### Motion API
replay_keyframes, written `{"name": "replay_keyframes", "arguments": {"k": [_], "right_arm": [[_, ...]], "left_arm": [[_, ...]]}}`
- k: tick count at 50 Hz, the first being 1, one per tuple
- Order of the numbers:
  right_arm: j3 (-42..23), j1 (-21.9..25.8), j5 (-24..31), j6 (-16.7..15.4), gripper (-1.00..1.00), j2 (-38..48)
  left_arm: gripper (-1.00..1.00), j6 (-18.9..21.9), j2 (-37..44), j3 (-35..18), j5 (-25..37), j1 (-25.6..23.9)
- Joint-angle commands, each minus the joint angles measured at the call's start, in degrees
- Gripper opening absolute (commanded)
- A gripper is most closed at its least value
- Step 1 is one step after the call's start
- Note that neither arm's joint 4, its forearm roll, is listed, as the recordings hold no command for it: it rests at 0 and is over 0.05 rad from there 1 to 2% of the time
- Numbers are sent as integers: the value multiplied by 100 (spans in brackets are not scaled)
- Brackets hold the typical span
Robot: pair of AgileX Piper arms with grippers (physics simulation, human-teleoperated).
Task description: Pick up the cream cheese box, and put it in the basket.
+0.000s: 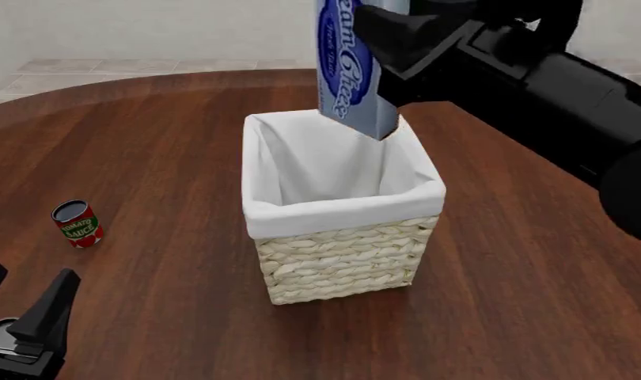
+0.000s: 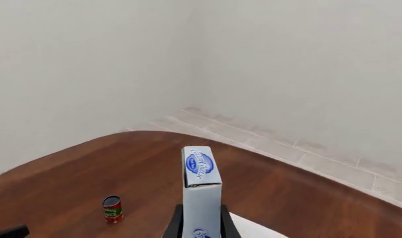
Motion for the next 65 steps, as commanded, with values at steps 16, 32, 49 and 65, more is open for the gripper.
{"name": "replay_keyframes", "arguments": {"k": [16, 32, 49, 65], "right_arm": [[315, 294, -804, 53, -100, 872], [263, 318, -926, -9, -100, 1211], [227, 225, -988, -184, -100, 1391], [218, 246, -1046, -324, -100, 1676]], "left_arm": [[100, -9, 0, -2, -8, -4], [100, -14, 0, 0, -9, -22], [100, -13, 1, 0, -4, -28], [100, -12, 1, 0, -18, -31]]}}
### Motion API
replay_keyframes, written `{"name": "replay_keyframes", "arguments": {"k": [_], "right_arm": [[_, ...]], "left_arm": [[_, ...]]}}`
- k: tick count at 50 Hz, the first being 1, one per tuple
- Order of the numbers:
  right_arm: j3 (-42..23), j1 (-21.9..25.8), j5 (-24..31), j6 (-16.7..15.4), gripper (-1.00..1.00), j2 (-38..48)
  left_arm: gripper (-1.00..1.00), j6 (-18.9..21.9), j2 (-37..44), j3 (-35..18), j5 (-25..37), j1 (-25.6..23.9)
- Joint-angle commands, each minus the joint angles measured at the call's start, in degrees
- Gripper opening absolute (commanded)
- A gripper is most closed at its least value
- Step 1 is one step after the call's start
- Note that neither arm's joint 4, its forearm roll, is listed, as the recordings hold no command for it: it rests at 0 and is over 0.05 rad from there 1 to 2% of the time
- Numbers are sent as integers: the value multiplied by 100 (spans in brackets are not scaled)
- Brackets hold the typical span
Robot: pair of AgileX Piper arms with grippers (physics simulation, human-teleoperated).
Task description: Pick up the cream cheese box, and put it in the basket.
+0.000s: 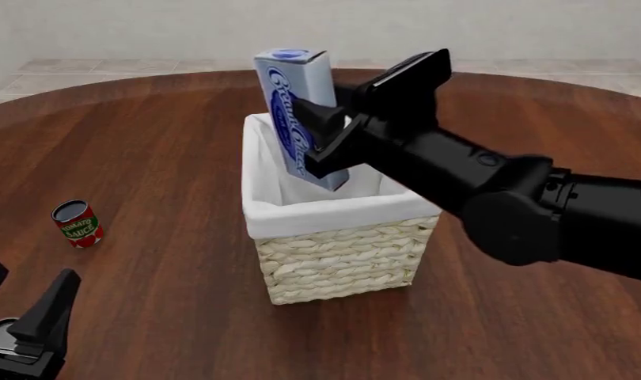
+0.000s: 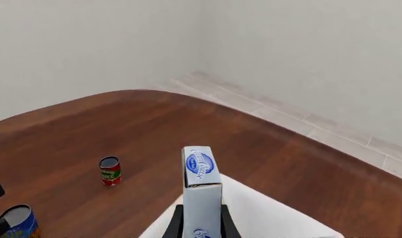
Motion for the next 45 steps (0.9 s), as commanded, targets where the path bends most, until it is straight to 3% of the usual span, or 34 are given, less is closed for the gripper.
{"name": "replay_keyframes", "arguments": {"k": [1, 17, 45], "right_arm": [[-31, -7, -78, -22, -100, 172], [-200, -109, -107, -178, -100, 495], [-355, -292, -272, -152, -100, 976]], "left_arm": [[100, -3, 0, 0, -6, 1], [100, -8, -1, -1, -17, -1], [100, -24, -1, 1, -24, 12]]}}
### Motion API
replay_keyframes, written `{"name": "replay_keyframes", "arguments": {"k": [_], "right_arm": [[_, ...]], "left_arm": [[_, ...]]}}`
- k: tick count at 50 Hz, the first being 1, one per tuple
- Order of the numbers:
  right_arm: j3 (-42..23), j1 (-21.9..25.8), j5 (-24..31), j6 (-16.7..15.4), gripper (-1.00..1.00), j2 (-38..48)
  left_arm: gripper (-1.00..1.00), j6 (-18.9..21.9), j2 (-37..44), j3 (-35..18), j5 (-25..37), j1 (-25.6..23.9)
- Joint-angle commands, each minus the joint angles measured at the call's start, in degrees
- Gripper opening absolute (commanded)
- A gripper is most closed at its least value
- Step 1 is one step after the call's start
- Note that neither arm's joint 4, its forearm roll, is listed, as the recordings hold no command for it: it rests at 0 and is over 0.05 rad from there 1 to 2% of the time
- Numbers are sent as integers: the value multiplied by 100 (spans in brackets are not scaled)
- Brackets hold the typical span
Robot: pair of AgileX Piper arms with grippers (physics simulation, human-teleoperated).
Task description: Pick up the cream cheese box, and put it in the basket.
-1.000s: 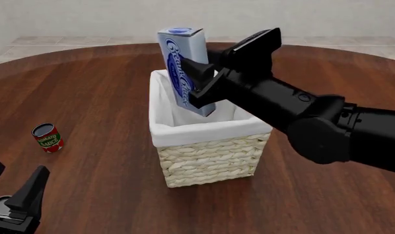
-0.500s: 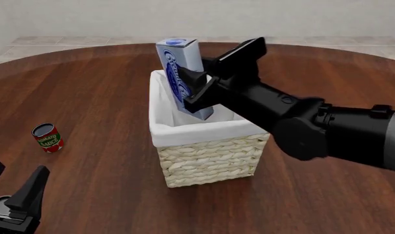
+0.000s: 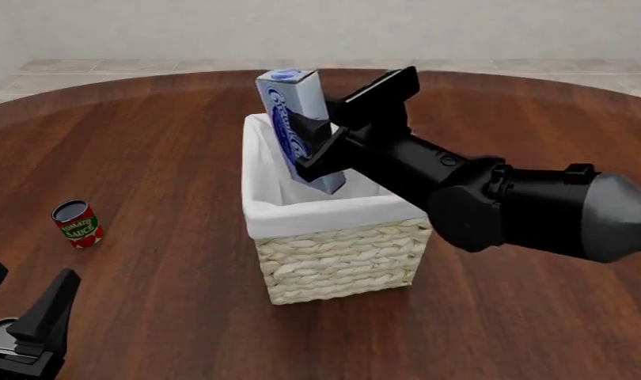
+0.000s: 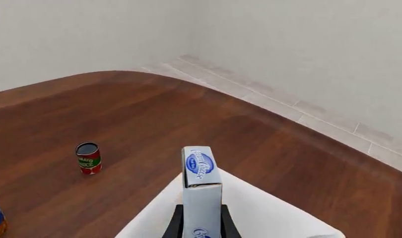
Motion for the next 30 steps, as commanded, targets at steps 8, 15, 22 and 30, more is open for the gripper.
{"name": "replay_keyframes", "arguments": {"k": [8, 15, 22, 30], "right_arm": [[-51, -109, -170, 105, -100, 254], [-45, -139, -225, 87, -100, 332], [-34, -167, -278, 108, -100, 446], [22, -175, -323, 183, -100, 493]], "left_arm": [[100, -8, 0, -2, -3, 4], [100, -7, 1, -4, 2, 0], [100, -10, 1, -2, 0, 1], [100, -6, 1, -3, -2, 3]]}}
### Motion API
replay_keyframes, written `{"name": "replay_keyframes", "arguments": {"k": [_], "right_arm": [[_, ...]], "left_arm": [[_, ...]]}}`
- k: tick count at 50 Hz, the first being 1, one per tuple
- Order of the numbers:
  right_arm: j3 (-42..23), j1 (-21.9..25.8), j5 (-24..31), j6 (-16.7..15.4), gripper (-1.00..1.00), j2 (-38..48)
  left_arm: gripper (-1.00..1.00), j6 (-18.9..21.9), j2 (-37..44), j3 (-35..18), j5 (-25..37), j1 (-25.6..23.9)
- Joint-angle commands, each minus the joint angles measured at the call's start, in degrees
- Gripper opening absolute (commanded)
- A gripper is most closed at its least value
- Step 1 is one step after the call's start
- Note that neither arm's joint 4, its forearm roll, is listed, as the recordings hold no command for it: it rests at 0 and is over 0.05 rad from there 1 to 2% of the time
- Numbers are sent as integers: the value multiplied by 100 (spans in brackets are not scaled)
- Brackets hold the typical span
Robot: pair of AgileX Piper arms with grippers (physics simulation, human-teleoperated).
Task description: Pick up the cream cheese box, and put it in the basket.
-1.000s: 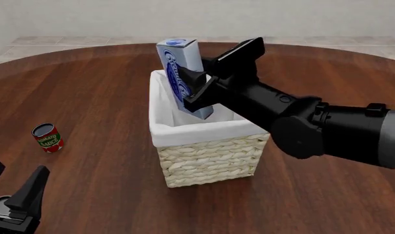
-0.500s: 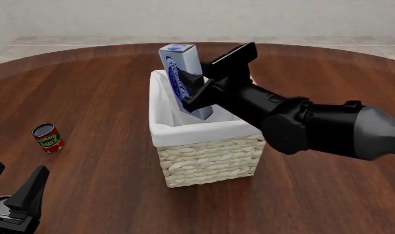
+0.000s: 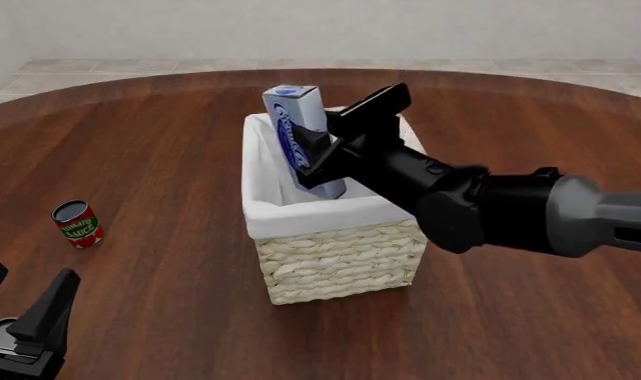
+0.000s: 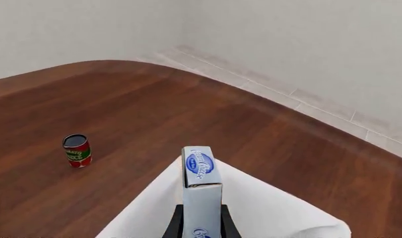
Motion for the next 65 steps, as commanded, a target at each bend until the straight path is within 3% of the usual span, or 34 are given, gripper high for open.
{"name": "replay_keyframes", "arguments": {"k": [1, 13, 14, 39, 49, 65], "right_arm": [[29, -39, -101, 124, -100, 72], [71, -95, -82, 162, -100, 35], [71, -104, -85, 157, 100, 31], [195, -145, -88, 196, 100, -212], [616, -144, 200, 132, 100, -1182], [1443, -586, 1173, 398, 100, -2946]], "left_arm": [[100, 4, 0, -1, -3, 2], [100, 8, -1, 2, -11, -6], [100, 5, -1, 2, -12, -7], [100, 4, -1, -5, -14, -10], [100, -3, -1, 2, -18, -15], [100, -13, -1, 3, -43, -30]]}}
